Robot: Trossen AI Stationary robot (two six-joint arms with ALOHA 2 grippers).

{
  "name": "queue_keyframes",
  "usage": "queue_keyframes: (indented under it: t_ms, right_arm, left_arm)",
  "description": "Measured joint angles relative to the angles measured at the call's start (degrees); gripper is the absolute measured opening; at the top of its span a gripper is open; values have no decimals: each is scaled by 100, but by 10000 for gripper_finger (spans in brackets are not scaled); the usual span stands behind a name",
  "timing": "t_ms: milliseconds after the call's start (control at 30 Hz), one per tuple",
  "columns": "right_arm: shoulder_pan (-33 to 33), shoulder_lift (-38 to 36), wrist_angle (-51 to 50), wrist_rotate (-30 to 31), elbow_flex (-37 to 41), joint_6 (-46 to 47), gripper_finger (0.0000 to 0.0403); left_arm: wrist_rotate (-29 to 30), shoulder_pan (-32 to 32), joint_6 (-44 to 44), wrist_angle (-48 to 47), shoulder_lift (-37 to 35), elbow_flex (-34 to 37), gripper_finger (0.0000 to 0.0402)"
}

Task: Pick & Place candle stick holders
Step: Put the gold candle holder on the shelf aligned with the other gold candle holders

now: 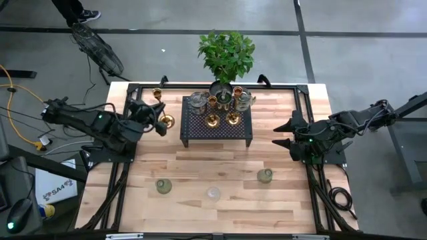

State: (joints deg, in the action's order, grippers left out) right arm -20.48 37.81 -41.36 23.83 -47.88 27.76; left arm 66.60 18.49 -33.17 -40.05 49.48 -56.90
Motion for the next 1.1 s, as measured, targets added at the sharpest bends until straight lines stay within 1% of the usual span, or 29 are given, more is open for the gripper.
queue_keyframes:
  t_ms: [133, 300, 433, 567, 667, 800, 900, 1100]
  right_arm:
    - [0, 0, 0, 0, 0, 0, 233]
    - [1, -1, 0, 0, 0, 1, 233]
    - [-1, -1, 0, 0, -1, -1, 233]
    - [0, 0, 0, 0, -1, 0, 233]
    - [1, 1, 0, 0, 0, -1, 233]
    - [0, 0, 0, 0, 0, 0, 233]
    - [1, -1, 0, 0, -2, -1, 233]
    - [-1, 1, 0, 0, -2, -1, 233]
  left_arm:
    - [-30, 30, 94, 368, 326, -90, 9]
    - [-171, -125, 778, 1421, 746, -97, 9]
    - [-607, -457, 1177, 2019, 1041, -97, 9]
    - [-1086, -821, 1383, 2428, 1285, -95, 9]
    - [-1220, -1011, 1383, 2604, 1390, -95, 9]
    - [-1235, -1147, 1295, 2668, 1483, -95, 9]
    - [-1390, -1258, 1050, 2637, 1524, -95, 9]
    - [-1481, -1454, 1043, 2628, 1618, -95, 9]
